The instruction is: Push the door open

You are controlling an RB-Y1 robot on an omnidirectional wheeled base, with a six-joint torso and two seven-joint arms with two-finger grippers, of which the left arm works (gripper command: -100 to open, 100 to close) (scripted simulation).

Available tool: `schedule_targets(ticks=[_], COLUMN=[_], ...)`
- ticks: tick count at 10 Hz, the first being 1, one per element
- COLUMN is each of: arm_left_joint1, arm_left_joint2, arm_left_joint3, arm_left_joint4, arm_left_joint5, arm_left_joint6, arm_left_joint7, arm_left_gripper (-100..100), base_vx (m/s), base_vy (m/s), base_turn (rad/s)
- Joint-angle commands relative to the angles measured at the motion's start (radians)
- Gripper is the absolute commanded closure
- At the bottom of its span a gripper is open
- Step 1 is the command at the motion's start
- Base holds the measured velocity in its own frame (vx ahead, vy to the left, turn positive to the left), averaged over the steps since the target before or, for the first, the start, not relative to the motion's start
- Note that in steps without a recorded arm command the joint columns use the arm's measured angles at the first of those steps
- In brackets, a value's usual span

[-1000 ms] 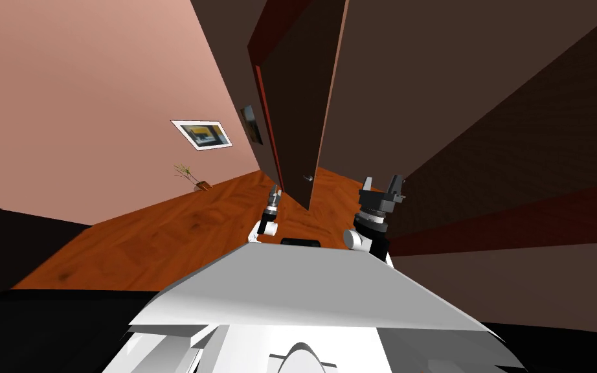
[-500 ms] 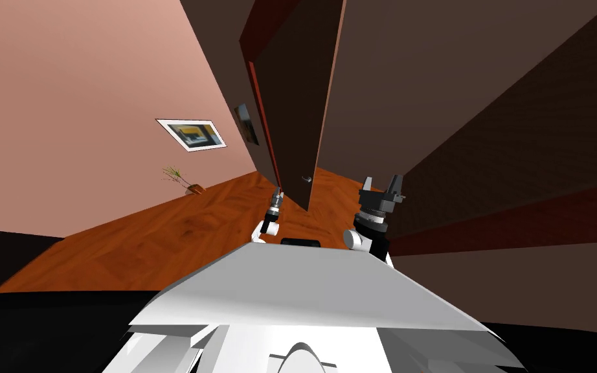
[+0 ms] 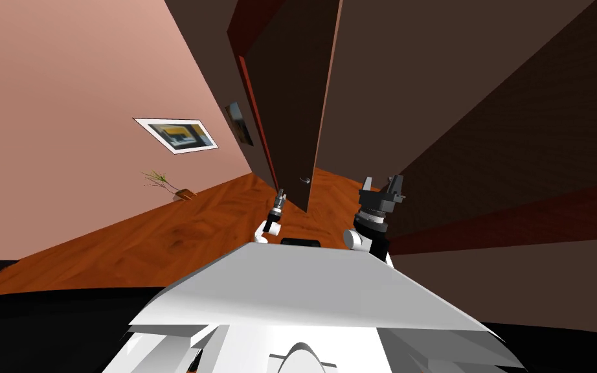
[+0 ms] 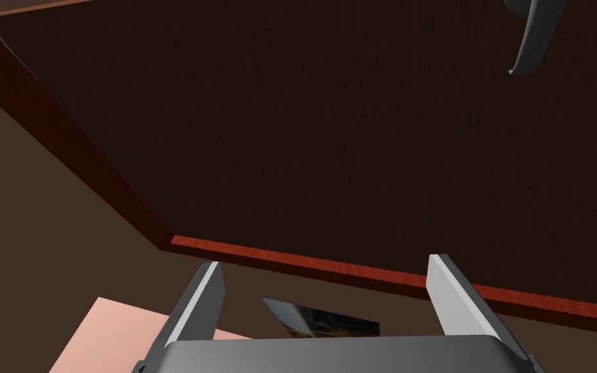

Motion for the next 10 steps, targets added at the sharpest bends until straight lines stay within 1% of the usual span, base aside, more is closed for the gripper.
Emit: schedule_targets(ticks=[1,2,3,5,6,10], arm_left_joint1=[-0.014,-0.028,-0.028,-0.056,-0.056,-0.110], arm_left_joint2=[0.000,0.001,0.001,0.001,0.001,0.000], arm_left_joint3=[-0.007,-0.012,-0.012,-0.022,-0.022,-0.041], arm_left_joint4=[0.047,0.073,0.081,0.140,0.149,0.281], arm_left_joint5=[0.000,0.000,0.000,0.000,0.000,0.000], arm_left_joint6=[-0.015,-0.023,-0.023,-0.040,-0.040,-0.072], arm_left_joint7=[0.002,0.004,0.004,0.008,0.008,0.016], arm_left_gripper=[-100,-100,-100,-100,-100,-100], base_vx=[0.053,0.066,0.050,0.052,0.054,0.068], base_vy=[0.026,0.044,0.034,0.033,0.031,0.060], base_turn=[-0.057,-0.124,-0.047,-0.100,-0.039,-0.103])
